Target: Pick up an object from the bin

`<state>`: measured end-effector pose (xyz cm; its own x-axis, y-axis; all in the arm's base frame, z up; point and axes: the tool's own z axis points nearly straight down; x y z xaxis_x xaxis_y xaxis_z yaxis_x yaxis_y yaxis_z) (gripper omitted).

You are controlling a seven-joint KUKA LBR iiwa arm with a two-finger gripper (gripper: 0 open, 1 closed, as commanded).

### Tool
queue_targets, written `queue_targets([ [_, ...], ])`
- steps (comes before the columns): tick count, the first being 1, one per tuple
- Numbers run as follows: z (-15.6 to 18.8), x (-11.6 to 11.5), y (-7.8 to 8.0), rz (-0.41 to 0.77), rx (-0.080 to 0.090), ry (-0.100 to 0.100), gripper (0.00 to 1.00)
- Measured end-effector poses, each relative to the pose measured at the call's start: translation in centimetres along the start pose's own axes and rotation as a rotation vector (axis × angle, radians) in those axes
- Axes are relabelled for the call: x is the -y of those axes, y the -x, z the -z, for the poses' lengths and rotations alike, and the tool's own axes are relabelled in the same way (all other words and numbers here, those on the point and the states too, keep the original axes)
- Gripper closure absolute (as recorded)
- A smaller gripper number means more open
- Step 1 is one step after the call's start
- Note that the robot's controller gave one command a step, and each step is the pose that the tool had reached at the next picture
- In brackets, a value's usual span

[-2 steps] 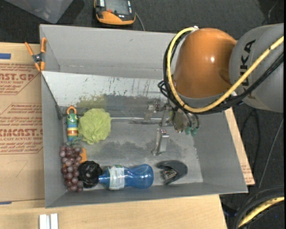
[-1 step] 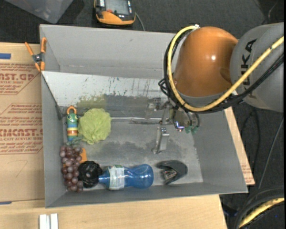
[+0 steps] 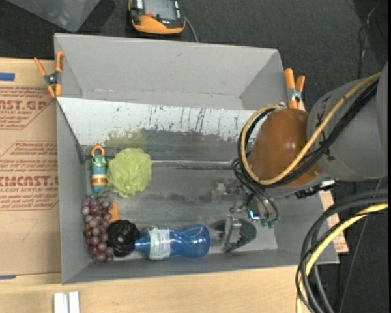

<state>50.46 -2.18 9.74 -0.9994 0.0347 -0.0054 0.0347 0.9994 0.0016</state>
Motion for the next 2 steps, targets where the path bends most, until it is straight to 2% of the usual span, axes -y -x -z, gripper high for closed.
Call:
queue_targets([
  [1,5.9,-0.4,-2.3,0.196,0.006,0.002,0.0],
  [2,0.2,4.2,-2.2,-0.049,-0.003,-0.001,0.0],
])
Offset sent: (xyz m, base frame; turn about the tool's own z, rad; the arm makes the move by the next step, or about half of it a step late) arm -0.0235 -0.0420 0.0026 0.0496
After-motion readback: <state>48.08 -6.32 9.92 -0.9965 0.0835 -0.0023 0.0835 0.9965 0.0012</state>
